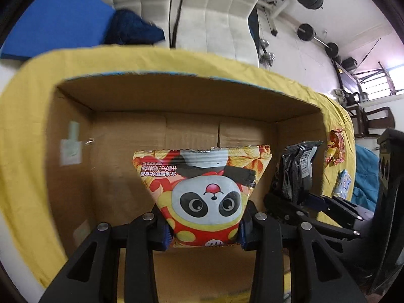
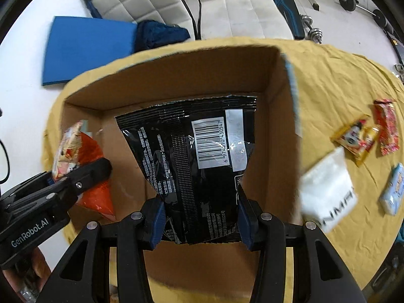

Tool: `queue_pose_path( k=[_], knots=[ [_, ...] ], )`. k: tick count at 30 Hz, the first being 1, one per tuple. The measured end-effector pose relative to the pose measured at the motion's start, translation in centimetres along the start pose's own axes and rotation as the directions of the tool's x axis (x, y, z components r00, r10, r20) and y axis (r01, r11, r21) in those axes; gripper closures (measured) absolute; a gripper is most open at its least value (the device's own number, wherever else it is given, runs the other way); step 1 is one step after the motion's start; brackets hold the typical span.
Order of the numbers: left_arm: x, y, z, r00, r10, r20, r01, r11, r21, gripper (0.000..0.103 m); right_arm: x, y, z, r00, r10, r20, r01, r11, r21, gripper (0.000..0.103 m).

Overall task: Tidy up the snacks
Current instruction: 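Lower both bags into the box and open both tools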

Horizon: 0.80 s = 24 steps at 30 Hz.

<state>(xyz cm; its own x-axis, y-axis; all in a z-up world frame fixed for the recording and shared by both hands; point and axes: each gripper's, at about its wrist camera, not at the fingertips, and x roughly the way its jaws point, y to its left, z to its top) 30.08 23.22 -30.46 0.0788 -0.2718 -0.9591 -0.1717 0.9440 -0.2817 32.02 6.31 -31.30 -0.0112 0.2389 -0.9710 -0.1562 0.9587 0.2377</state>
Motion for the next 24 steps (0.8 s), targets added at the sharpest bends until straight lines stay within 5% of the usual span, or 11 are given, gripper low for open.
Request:
queue_pose_path(
  k=[11, 24],
  knots=[
    [7.6, 2.6, 3.8, 0.987, -0.060, -0.150, 0.062, 0.998, 0.013, 0.068, 8.6, 1.1, 3.6, 0.995, -0.070, -0.065, 0.070, 0.997, 0.006, 0.052],
    [7.0, 3.1, 3.2, 0.991, -0.041, -0.127, 0.040, 0.999, -0.011, 0.060, 10.8, 1.7, 3.9, 0.992, -0.097, -0.074, 0.097, 0.995, -0.004, 0.045]
  ],
)
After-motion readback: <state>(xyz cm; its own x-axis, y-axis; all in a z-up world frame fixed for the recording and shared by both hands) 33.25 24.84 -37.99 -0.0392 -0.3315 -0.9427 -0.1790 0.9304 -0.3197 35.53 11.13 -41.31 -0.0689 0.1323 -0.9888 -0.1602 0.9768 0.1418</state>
